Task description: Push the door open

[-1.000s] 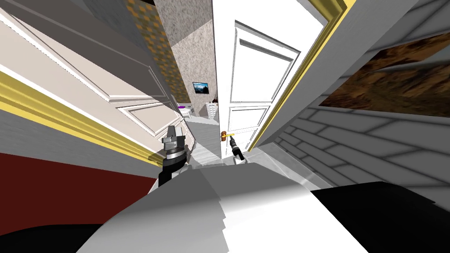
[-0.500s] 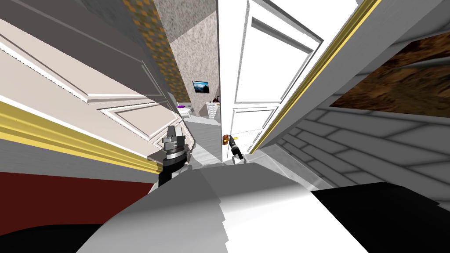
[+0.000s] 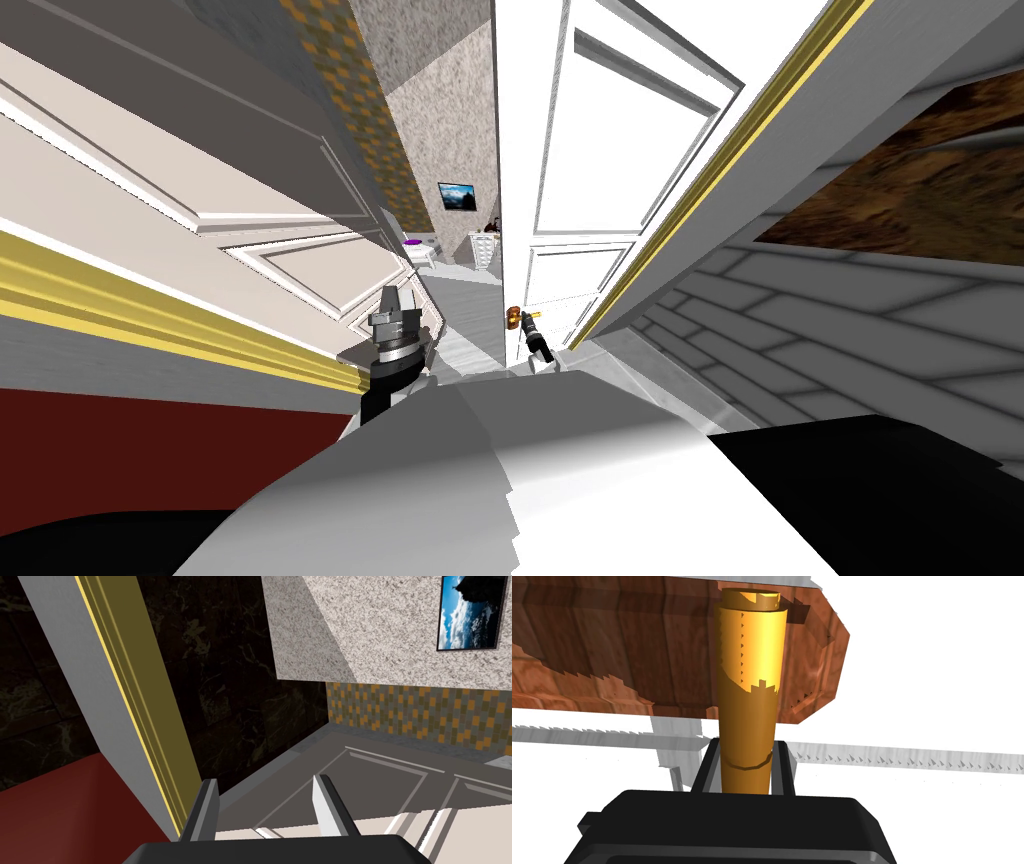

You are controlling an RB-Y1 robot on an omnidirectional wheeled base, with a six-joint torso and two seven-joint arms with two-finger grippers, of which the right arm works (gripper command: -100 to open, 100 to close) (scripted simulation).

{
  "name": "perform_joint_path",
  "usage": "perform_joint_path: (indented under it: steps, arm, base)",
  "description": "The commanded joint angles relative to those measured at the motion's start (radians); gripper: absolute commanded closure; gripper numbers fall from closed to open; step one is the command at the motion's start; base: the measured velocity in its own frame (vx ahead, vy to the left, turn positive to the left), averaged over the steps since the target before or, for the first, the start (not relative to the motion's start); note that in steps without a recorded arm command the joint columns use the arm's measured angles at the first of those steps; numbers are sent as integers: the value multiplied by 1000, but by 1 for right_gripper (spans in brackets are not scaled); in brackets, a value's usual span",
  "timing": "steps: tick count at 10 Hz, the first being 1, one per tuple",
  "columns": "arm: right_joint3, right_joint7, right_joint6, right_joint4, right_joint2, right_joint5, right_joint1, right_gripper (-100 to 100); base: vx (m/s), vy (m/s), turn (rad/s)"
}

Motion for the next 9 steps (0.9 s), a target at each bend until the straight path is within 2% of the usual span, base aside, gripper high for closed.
perform_joint_path:
  steps: [1, 2, 5, 9]
  arm:
    - [0, 0, 0, 2, -1, 0, 5, 100]
    - [-13, 1, 0, 3, -10, -2, -3, 100]
    - [-31, 3, 0, 6, -21, -4, -6, 100]
    - [-77, 8, -1, 15, -40, -11, -15, 100]
  base:
    - [0, 0, 0]
    - [78, 43, -31]
    - [138, 65, -39]
    - [176, 100, -60]
